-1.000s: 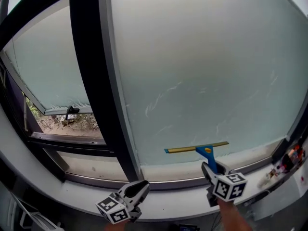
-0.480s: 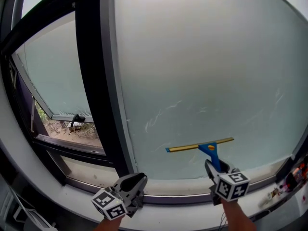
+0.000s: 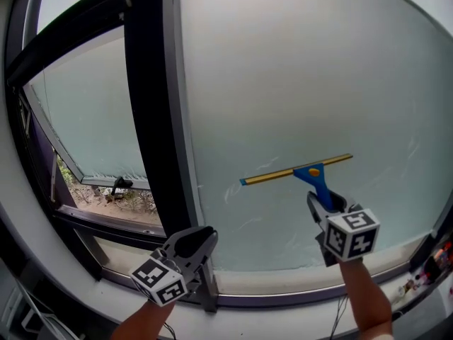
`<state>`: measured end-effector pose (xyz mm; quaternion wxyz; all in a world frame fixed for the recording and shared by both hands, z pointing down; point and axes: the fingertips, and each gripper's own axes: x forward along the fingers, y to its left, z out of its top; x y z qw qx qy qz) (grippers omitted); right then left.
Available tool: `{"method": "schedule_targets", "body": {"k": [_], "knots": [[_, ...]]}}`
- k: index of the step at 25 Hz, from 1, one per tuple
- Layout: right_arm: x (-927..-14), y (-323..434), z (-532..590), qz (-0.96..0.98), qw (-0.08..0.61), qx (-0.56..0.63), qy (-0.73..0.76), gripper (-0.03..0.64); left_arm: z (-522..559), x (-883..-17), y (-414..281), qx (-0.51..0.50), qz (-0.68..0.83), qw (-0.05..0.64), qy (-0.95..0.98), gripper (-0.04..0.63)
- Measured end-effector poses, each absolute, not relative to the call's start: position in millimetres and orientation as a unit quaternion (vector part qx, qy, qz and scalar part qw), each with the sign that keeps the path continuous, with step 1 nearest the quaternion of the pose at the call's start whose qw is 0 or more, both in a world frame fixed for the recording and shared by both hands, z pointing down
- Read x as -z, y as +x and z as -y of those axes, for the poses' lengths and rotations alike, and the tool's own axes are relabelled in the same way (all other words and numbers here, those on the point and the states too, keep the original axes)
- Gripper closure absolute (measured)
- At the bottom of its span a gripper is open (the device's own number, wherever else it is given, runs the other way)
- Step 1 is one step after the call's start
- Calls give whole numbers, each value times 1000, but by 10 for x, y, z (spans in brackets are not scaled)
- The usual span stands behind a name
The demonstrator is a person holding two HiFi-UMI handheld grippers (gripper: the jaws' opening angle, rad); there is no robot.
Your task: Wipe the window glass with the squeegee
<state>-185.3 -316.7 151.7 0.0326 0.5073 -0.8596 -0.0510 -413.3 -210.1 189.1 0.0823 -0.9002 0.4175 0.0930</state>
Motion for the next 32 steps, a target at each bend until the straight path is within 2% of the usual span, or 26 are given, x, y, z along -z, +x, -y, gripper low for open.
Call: {"method": "schedule_targets", "body": {"k": [17,32], "knots": [[1000,-2384,3543,813,-14,205,545,471,2457,-294,-4263,-62,-440,264,-856,529],[2507,-2947,3685,776,-33,245,580,471,2688,751,-4323,-80,-467,294,-830,529]]}}
